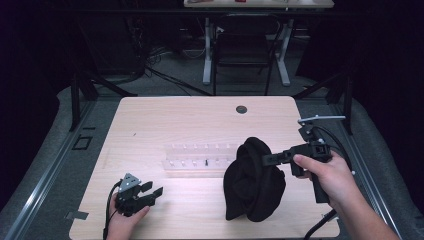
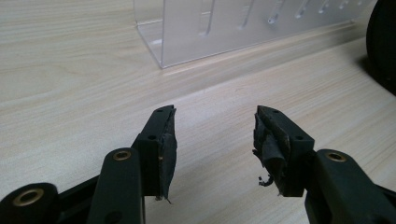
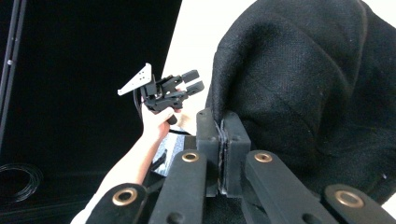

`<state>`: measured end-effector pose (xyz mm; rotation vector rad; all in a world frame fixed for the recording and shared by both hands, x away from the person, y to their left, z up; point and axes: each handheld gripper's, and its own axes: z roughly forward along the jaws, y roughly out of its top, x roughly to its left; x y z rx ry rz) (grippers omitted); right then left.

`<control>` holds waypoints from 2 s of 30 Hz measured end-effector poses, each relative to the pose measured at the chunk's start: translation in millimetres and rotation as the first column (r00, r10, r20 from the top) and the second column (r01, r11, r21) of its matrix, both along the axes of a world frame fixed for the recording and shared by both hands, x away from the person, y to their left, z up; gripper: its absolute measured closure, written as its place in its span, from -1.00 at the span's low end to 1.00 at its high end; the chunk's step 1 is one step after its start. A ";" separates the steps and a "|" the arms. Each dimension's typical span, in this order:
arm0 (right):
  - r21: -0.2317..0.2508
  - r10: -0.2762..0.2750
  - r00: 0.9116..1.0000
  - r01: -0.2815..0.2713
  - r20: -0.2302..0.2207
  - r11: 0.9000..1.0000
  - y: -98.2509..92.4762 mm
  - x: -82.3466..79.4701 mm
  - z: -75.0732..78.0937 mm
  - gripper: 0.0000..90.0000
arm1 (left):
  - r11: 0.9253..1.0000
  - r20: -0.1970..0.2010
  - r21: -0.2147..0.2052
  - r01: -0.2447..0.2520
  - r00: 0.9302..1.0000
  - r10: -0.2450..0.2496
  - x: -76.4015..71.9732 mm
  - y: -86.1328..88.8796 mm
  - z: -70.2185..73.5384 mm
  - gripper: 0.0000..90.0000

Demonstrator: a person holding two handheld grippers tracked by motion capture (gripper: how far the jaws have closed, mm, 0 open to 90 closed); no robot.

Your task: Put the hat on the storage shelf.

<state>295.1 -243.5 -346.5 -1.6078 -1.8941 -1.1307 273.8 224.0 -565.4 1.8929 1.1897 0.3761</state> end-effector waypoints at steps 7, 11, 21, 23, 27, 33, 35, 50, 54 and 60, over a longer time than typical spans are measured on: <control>0.015 -0.005 1.000 0.004 0.030 1.000 -1.7 -0.7 12.9 0.97 | 1.000 0.000 0.000 0.000 1.000 0.000 0.0 -0.2 0.0 0.09; 0.022 -0.004 0.999 0.003 0.038 1.000 -0.8 -0.2 16.6 0.97 | 1.000 0.001 -0.001 -0.001 1.000 0.001 -0.1 -0.4 0.0 0.09; 0.045 -0.001 0.999 -0.001 0.054 0.999 7.0 2.9 26.9 0.97 | 1.000 0.001 -0.003 0.000 1.000 0.000 -0.1 0.7 0.4 0.08; 0.051 -0.002 0.998 -0.001 0.058 0.999 7.7 3.1 29.8 0.97 | 1.000 0.002 -0.004 -0.003 1.000 0.003 0.1 0.8 0.2 0.08; 0.050 -0.002 0.998 -0.001 0.065 0.999 9.0 4.4 36.0 0.97 | 1.000 0.001 -0.002 0.001 1.000 -0.001 0.0 0.6 0.5 0.08; 0.067 -0.011 0.998 0.006 0.064 0.998 9.3 9.3 43.4 0.97 | 1.000 0.002 -0.004 -0.002 1.000 0.002 0.2 0.5 0.2 0.08; 0.068 -0.015 0.998 0.011 0.065 0.998 9.7 11.0 45.7 0.97 | 1.000 0.002 -0.004 -0.002 1.000 0.002 0.2 0.6 0.2 0.08; 0.080 -0.014 0.997 0.008 0.075 0.997 21.8 27.3 59.0 0.97 | 1.000 0.001 -0.004 0.002 1.000 -0.002 0.4 0.5 0.2 0.08; 0.086 -0.017 0.997 0.011 0.072 0.996 25.3 32.7 60.1 0.97 | 1.000 0.004 -0.004 0.000 1.000 0.000 0.7 0.3 -0.1 0.08; 0.089 -0.023 0.998 0.017 0.065 0.996 32.7 44.9 60.6 0.97 | 1.000 0.003 -0.003 0.002 1.000 -0.002 1.0 1.3 0.2 0.08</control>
